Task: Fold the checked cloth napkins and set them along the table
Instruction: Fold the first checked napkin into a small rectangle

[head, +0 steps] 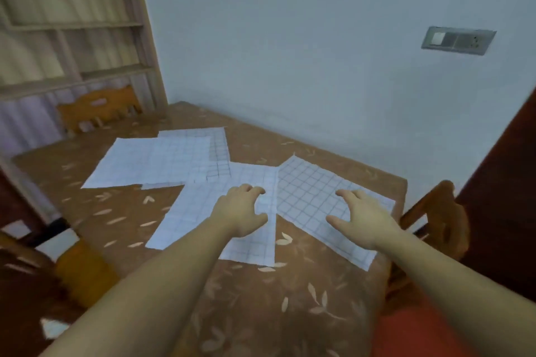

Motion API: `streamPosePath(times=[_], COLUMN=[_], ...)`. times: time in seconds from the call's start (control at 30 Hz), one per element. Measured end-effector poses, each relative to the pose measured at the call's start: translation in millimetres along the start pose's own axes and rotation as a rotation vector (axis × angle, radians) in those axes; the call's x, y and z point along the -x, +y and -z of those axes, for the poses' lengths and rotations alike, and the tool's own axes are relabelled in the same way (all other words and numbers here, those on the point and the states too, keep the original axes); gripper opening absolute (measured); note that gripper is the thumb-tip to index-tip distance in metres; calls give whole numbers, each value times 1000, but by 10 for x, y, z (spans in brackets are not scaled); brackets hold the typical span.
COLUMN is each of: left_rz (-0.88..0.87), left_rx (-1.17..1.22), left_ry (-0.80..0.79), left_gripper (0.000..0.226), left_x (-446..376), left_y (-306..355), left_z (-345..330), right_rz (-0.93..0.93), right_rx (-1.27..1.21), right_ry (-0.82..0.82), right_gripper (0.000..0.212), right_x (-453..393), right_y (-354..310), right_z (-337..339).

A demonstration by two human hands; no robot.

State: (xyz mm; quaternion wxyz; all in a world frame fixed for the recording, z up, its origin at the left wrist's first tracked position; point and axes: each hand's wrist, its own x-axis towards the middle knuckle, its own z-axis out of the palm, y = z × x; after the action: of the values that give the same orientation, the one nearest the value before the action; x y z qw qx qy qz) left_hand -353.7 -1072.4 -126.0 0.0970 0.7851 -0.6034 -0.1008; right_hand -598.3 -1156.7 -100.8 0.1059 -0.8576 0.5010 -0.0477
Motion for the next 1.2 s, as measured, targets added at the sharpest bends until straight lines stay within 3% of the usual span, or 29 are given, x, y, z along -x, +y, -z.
streamPosePath(times=[0.07,0.27,0.47,0.6,0.8,0.87,1.0,1.2], left_rz=[133,306,332,302,278,283,259,256], left_rx=[28,58,48,-42,-105,-91,-75,87], left_ry=[-19,-65,-146,-221,-342,-325,-174,43], left_gripper=[61,60,57,65,98,103,92,63], left_x=[-13,-42,-244,-470,-584,-546,-461,-439], left_y=[-100,-329,-675,-1049,-1537,-1607,-1640,-1624], left_z=[-44,-433,-982,-1317,-1783,-1937,-2156,-2191], right_rz=[89,216,267,313,352,366,399,524], right_rx=[-20,-49,-20,62,96,77,26,-166], right_ry=[-64,-177,-328,-381,-404,-334,-122,126], right_gripper=[71,75,67,82,106,108,88,16], right_x=[-314,-903,-1264,-1371,-1328,-1274,-1195,-1324], right_y=[14,-58,-270,-473,-697,-687,-616,-592], right_z=[-93,-623,-1328,-1878,-2578,-2746,-2952,-3049])
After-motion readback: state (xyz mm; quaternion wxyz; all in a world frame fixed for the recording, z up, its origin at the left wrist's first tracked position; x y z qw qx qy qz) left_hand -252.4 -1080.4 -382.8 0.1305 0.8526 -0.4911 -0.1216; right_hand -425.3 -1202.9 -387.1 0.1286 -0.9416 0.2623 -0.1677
